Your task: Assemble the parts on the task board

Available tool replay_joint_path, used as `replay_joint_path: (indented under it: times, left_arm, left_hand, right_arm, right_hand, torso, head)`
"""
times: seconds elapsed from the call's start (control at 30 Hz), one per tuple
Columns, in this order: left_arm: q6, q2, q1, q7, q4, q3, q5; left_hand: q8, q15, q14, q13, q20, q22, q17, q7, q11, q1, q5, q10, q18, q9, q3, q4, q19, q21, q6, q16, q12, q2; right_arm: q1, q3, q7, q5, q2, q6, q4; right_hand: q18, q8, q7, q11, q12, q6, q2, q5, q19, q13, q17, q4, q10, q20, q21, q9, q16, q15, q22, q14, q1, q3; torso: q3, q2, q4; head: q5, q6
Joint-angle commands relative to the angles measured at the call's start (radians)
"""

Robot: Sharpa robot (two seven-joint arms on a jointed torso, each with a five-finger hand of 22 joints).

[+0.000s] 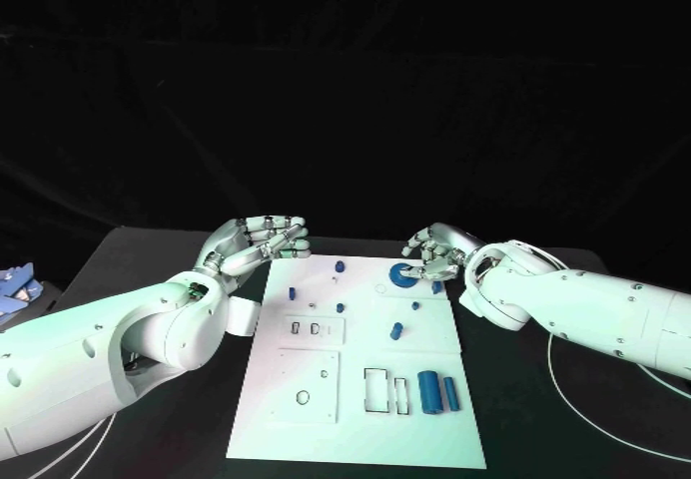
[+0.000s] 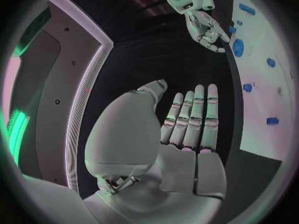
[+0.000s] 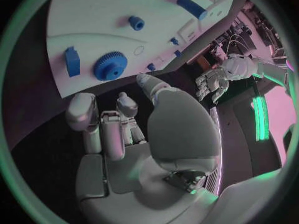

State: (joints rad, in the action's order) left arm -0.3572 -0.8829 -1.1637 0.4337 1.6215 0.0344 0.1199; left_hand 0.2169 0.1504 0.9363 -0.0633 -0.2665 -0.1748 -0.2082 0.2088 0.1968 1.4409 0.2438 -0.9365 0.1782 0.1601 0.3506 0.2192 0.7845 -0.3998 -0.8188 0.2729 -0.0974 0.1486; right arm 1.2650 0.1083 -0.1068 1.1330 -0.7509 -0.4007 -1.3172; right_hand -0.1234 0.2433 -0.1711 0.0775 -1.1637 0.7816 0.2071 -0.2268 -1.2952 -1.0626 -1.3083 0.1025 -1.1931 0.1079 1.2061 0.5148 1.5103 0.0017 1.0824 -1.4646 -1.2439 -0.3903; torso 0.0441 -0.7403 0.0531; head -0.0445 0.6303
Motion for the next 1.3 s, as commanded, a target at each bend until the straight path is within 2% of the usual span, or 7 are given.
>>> replay_joint_path:
  times: [0.03, 0.2, 0.37, 0.57, 1.0, 1.13, 1.3]
  left_arm:
    - [0.029, 0.005, 0.000, -0.004, -0.002, 0.000, 0.028]
    - [0.031, 0.009, 0.001, -0.005, -0.006, 0.000, 0.030]
    - [0.033, 0.012, 0.002, -0.006, -0.009, 0.000, 0.030]
    - [0.034, 0.012, 0.002, -0.006, -0.010, 0.000, 0.030]
    - [0.034, 0.011, 0.002, -0.006, -0.013, 0.000, 0.030]
    - [0.033, 0.010, 0.002, -0.007, -0.013, 0.000, 0.030]
    - [0.033, 0.009, 0.002, -0.007, -0.013, 0.000, 0.030]
  left_hand:
    - [-0.005, 0.005, -0.003, 0.000, 0.001, -0.002, -0.001, 0.037, 0.002, 0.002, -0.002, 0.006, 0.003, -0.001, 0.004, 0.000, 0.002, -0.004, 0.007, -0.005, 0.005, 0.006]
    - [-0.005, 0.005, -0.003, 0.000, 0.001, -0.002, -0.001, 0.037, 0.002, 0.002, -0.002, 0.006, 0.003, -0.001, 0.004, 0.000, 0.002, -0.004, 0.007, -0.005, 0.005, 0.006]
    - [-0.005, 0.005, -0.003, 0.000, 0.001, -0.002, -0.001, 0.037, 0.002, 0.002, -0.002, 0.006, 0.003, -0.001, 0.004, 0.000, 0.002, -0.004, 0.007, -0.005, 0.005, 0.006]
    - [-0.006, 0.005, -0.004, 0.000, 0.001, -0.002, -0.002, 0.037, 0.003, 0.003, -0.002, 0.007, 0.003, -0.001, 0.005, -0.001, 0.001, -0.005, 0.008, -0.007, 0.007, 0.007]
    - [-0.006, 0.005, -0.004, 0.000, 0.001, -0.002, -0.002, 0.037, 0.003, 0.003, -0.002, 0.007, 0.003, -0.001, 0.005, -0.001, 0.001, -0.005, 0.008, -0.007, 0.007, 0.007]
    - [-0.006, 0.005, -0.004, 0.000, 0.001, -0.002, -0.002, 0.037, 0.003, 0.003, -0.002, 0.007, 0.003, -0.001, 0.005, -0.001, 0.001, -0.005, 0.008, -0.007, 0.007, 0.007]
    - [-0.006, 0.005, -0.004, 0.000, 0.001, -0.002, -0.002, 0.037, 0.003, 0.003, -0.002, 0.007, 0.003, -0.001, 0.005, -0.001, 0.001, -0.005, 0.008, -0.007, 0.007, 0.007]
  right_arm:
    - [-0.005, 0.000, 0.005, -0.010, 0.012, 0.029, 0.017]
    - [-0.011, 0.000, 0.004, 0.000, 0.027, 0.029, 0.037]
    - [-0.016, 0.000, -0.002, 0.017, 0.034, 0.028, 0.054]
    - [-0.019, 0.001, -0.007, 0.035, 0.034, 0.033, 0.061]
    - [-0.022, 0.001, -0.011, 0.051, 0.025, 0.042, 0.059]
    - [-0.022, 0.001, -0.012, 0.053, 0.026, 0.047, 0.059]
    - [-0.022, 0.001, -0.018, 0.062, 0.028, 0.050, 0.061]
  right_hand:
    - [0.018, 0.000, -0.003, 0.010, -0.009, -0.015, 0.004, -0.002, -0.005, -0.006, -0.053, 0.003, 0.002, 0.006, 0.004, 0.003, 0.008, 0.010, 0.002, -0.065, -0.009, 0.007]
    - [0.019, -0.003, -0.009, 0.015, -0.018, -0.039, 0.004, -0.002, -0.006, -0.012, -0.062, 0.006, 0.008, 0.010, 0.005, 0.006, 0.010, 0.014, 0.006, -0.066, -0.013, 0.014]
    - [0.019, -0.006, -0.012, 0.019, -0.023, -0.054, 0.004, 0.002, -0.005, -0.015, -0.066, 0.008, 0.012, 0.013, 0.004, 0.007, 0.012, 0.017, 0.006, -0.067, -0.017, 0.020]
    - [0.019, -0.006, -0.014, 0.021, -0.033, -0.062, 0.003, 0.002, -0.006, -0.025, -0.076, 0.006, 0.007, 0.014, 0.005, 0.008, 0.015, 0.019, 0.009, -0.068, -0.023, 0.021]
    - [0.020, 0.015, -0.012, 0.020, -0.073, -0.046, -0.007, -0.002, -0.012, -0.065, -0.092, 0.003, -0.018, 0.017, 0.013, 0.021, 0.020, 0.020, 0.023, -0.071, -0.042, 0.019]
    - [0.029, 0.029, -0.008, 0.017, -0.119, -0.031, -0.011, -0.002, -0.034, -0.117, -0.152, 0.003, -0.060, 0.016, 0.044, 0.027, 0.036, 0.018, 0.064, -0.084, -0.045, 0.018]
    - [0.032, 0.040, -0.005, 0.014, -0.166, -0.012, -0.022, 0.000, -0.044, -0.171, -0.172, 0.005, -0.103, 0.014, 0.059, 0.031, 0.041, 0.016, 0.085, -0.087, -0.049, 0.010]
  torso:
    - [-0.0086, -0.005, 0.0031]
    - [-0.0121, -0.009, 0.0064]
    - [-0.0128, -0.012, 0.0076]
    - [-0.0123, -0.010, 0.0062]
    - [-0.0099, -0.010, 0.0080]
    - [-0.0095, -0.010, 0.0089]
    - [-0.0090, -0.009, 0.0095]
  head:
    - [0.001, 0.001]
    - [-0.001, 0.002]
    - [-0.003, 0.006]
    - [-0.006, 0.011]
    - [-0.010, 0.017]
    - [-0.011, 0.019]
    - [-0.012, 0.021]
